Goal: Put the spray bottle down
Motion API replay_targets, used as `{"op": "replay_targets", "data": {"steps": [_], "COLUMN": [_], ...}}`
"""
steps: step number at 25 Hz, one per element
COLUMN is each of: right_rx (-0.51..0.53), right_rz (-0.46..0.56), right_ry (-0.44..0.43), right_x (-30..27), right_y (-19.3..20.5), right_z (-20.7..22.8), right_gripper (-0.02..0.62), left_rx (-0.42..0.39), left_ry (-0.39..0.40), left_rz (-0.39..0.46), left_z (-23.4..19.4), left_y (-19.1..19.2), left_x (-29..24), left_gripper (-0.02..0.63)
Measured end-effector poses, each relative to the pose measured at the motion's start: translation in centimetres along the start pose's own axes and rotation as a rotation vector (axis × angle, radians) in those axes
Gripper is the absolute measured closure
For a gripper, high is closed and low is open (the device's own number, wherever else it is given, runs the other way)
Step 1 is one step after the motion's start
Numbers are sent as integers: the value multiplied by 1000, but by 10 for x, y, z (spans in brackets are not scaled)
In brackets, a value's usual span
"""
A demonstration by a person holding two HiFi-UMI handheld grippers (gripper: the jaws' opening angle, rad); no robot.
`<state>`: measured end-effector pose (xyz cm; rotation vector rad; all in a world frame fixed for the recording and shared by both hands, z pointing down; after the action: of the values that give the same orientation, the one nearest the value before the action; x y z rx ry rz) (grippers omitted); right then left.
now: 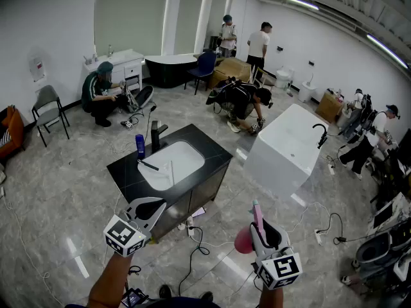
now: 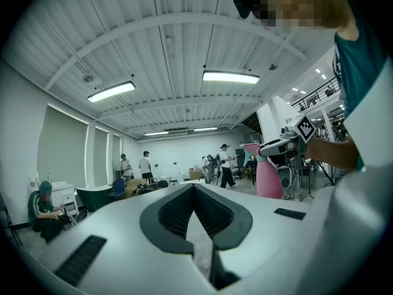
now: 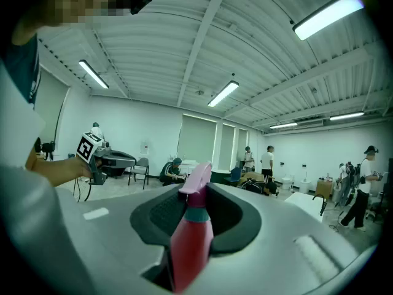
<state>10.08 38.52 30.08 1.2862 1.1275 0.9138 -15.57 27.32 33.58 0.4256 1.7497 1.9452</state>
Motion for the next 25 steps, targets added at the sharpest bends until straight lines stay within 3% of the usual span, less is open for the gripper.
{"op": "replay_targets", "data": {"steps": [25], "right_rx": [-60], "right_rz": [-4], "right_ry": [31], "right_x": [-47], "right_y": [11], "right_z": [-32], "right_gripper": [483], "left_rx": [11], "left_ry": [72], "left_rz": [-5], "left_z": [-48], "left_y": [24], "left_x": [8], "left_gripper": [601]}}
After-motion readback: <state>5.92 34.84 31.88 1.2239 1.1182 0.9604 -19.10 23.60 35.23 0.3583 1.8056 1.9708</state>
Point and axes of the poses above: the fingertips, and each gripper's own axes: x backward along the fingers, z to its right, y out of its underside, the point moved 2 cm from there along x, backward along the fingers, and after that the axes turned 2 degrees about -x, right-handed, at the moved point
